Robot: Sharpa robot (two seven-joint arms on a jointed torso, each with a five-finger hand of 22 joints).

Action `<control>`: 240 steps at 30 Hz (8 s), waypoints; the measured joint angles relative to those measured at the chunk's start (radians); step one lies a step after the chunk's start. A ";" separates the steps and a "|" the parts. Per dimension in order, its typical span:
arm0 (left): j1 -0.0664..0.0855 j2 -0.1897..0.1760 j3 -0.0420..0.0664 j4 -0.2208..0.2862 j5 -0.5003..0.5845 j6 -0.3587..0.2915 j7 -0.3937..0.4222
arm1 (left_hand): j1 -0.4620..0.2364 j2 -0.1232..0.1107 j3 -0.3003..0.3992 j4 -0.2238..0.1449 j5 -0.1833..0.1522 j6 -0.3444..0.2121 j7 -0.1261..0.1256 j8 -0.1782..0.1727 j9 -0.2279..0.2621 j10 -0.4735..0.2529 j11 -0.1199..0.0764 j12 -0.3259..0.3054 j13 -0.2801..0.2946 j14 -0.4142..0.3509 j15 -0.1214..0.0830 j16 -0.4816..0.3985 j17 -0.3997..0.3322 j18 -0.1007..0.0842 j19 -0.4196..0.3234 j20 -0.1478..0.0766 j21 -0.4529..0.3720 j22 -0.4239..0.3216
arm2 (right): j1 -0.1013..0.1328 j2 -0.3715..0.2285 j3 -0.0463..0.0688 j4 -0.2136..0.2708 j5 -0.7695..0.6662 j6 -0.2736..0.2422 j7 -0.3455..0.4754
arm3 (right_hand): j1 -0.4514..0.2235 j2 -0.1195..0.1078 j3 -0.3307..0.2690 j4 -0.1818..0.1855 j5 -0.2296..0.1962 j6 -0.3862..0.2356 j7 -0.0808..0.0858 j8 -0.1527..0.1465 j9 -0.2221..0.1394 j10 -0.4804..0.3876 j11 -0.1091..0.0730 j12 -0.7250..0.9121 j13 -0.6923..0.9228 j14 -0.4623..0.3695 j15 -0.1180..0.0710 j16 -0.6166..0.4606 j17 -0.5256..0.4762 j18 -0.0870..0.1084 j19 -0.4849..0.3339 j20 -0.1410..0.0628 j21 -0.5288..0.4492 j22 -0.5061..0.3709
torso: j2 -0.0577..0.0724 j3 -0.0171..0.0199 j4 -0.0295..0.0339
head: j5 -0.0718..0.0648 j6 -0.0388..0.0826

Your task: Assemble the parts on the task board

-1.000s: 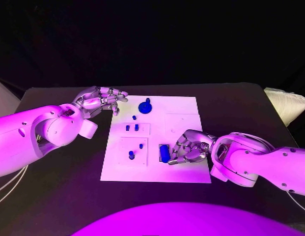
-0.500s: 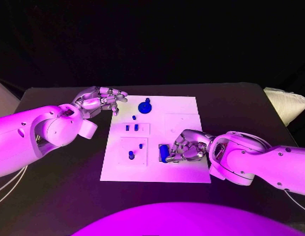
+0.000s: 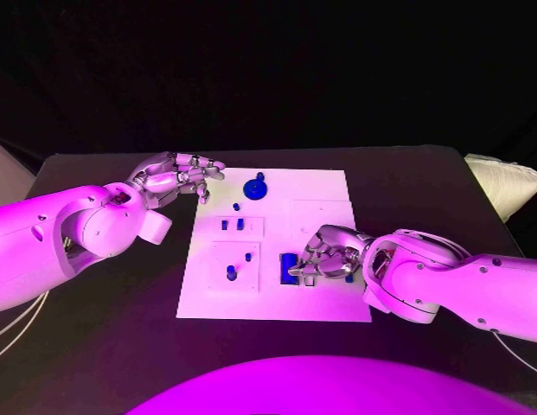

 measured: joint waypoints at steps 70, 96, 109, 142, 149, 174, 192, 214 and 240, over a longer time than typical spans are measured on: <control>-0.006 0.002 0.000 -0.001 0.000 0.001 0.008 | 0.000 0.000 -0.004 0.004 0.000 0.000 0.000 0.000 0.000 -0.004 0.004 0.004 0.000 -0.004 0.004 0.000 0.001 0.000 -0.003 -0.004 -0.004 0.000 | -0.006 -0.238 -0.008 0.043 -0.090 -0.061 -0.036 | 0.067 -0.143 0.013 0.001 -0.044 -0.020 0.020 -0.035 -0.021 0.000 0.018 -0.055 0.000 0.001 0.018 -0.011 0.000 0.000 0.000 0.011 -0.066 0.000 | 0.000 -0.0005 0.0012 | -0.046 0.000; -0.006 -0.002 0.000 0.002 0.000 0.001 0.006 | 0.000 0.000 -0.004 0.004 0.000 0.000 0.000 0.000 0.000 -0.004 0.004 0.004 0.000 -0.004 0.004 0.000 0.000 0.000 -0.003 -0.004 -0.004 0.000 | -0.042 -0.155 0.000 0.000 -0.195 -0.079 -0.111 | 0.201 -0.163 0.096 -0.045 0.060 -0.016 0.011 -0.026 -0.013 0.000 0.003 -0.057 0.000 0.004 0.007 -0.011 0.000 0.000 0.004 0.006 -0.070 0.000 | 0.000 0.0000 -0.0005 | -0.039 0.000; -0.006 -0.004 0.000 0.003 0.000 0.002 0.005 | 0.000 0.000 -0.004 0.004 0.000 0.000 0.000 0.000 0.000 -0.004 0.004 0.004 0.000 -0.004 0.004 0.000 0.001 0.000 -0.003 -0.004 -0.004 0.000 | -0.044 -0.139 0.001 0.008 -0.292 -0.055 -0.109 | 0.273 -0.230 0.268 -0.007 0.172 0.000 0.014 -0.049 -0.030 0.000 0.004 -0.067 0.000 0.004 0.007 -0.011 0.000 0.000 0.001 0.003 -0.070 0.000 | 0.000 -0.0001 -0.0002 | -0.041 0.000; -0.006 -0.003 0.000 0.004 -0.001 0.003 0.004 | 0.000 0.000 -0.001 0.007 0.000 0.000 0.000 0.000 -0.001 -0.004 0.004 0.009 0.001 -0.004 0.004 0.000 0.001 0.000 -0.003 -0.004 -0.004 0.000 | -0.023 -0.092 -0.007 0.066 -0.114 -0.173 -0.109 | 0.069 -0.249 0.423 -0.036 0.308 -0.006 0.009 -0.017 -0.010 0.000 0.004 -0.036 -0.001 0.000 0.004 -0.003 0.000 0.000 0.000 0.003 -0.034 0.000 | 0.000 -0.0017 -0.0003 | -0.041 0.000; -0.006 -0.003 0.000 0.005 -0.001 0.003 0.003 | 0.000 0.000 -0.001 0.007 0.000 0.000 0.000 0.000 -0.001 -0.004 0.004 0.009 0.001 -0.004 0.004 0.000 0.001 0.000 -0.003 -0.004 -0.004 0.000 | -0.027 -0.058 -0.007 0.046 -0.074 -0.174 -0.115 | 0.035 -0.249 0.409 -0.022 0.298 -0.006 0.009 -0.012 -0.003 0.000 0.004 -0.030 -0.001 0.000 0.004 -0.003 0.000 0.000 0.001 0.003 -0.031 0.000 | 0.001 -0.0006 0.0003 | -0.042 0.000; -0.006 -0.006 0.000 0.007 -0.001 0.006 0.000 | 0.000 0.000 -0.001 0.007 0.000 0.000 0.000 0.000 -0.001 -0.004 0.004 0.009 0.001 -0.004 0.004 0.000 0.002 0.000 -0.003 -0.004 -0.004 0.000 | -0.033 -0.018 -0.005 0.014 -0.059 -0.153 -0.134 | -0.049 -0.220 0.378 -0.001 0.197 0.005 -0.001 0.000 0.001 0.000 0.004 -0.017 0.000 0.000 0.004 -0.003 0.000 0.000 0.004 0.000 -0.031 0.000 | 0.001 0.0000 0.0001 | -0.038 0.000; -0.006 -0.007 0.000 0.007 -0.001 0.008 -0.003 | 0.000 0.000 -0.001 0.007 0.000 0.000 0.000 0.000 -0.001 -0.004 0.004 0.008 0.000 -0.004 0.004 0.000 0.001 0.000 -0.003 -0.004 -0.004 0.000 | -0.034 -0.014 -0.007 0.005 -0.087 -0.116 -0.145 | -0.049 -0.220 0.374 -0.005 0.197 0.001 0.006 -0.002 0.000 -0.003 0.001 -0.017 0.000 0.004 0.000 -0.003 0.001 0.000 0.004 0.000 -0.031 0.000 | 0.001 0.0005 -0.0002 | -0.038 0.000; -0.006 -0.011 0.000 0.008 -0.001 0.009 -0.005 | 0.000 0.000 -0.001 0.007 0.000 0.000 0.000 0.000 -0.001 -0.004 0.004 0.008 0.000 -0.004 0.004 0.000 0.001 0.000 -0.003 -0.004 -0.004 0.000 | -0.036 -0.051 -0.008 0.025 -0.098 -0.203 -0.077 | 0.012 -0.237 0.285 -0.020 0.110 -0.106 0.048 -0.059 -0.020 0.000 0.029 -0.071 -0.001 0.002 0.020 -0.003 0.000 0.000 0.002 0.013 -0.075 0.000 | 0.001 0.0010 -0.0002 | -0.035 0.000; -0.006 -0.008 0.000 0.006 -0.001 0.011 -0.005 | 0.000 0.000 -0.006 0.011 0.000 0.000 0.000 0.000 -0.001 -0.004 0.004 0.008 0.001 -0.004 0.004 0.000 0.002 0.000 -0.003 -0.004 -0.004 -0.001 | -0.065 -0.036 -0.010 -0.024 -0.058 -0.302 0.102 | 0.214 -0.177 0.460 -0.154 0.039 -0.053 0.050 -0.108 -0.044 -0.002 0.041 -0.060 0.000 0.002 0.034 -0.003 0.000 0.000 0.002 0.027 -0.063 0.000 | 0.001 0.0011 0.0005 | -0.034 0.000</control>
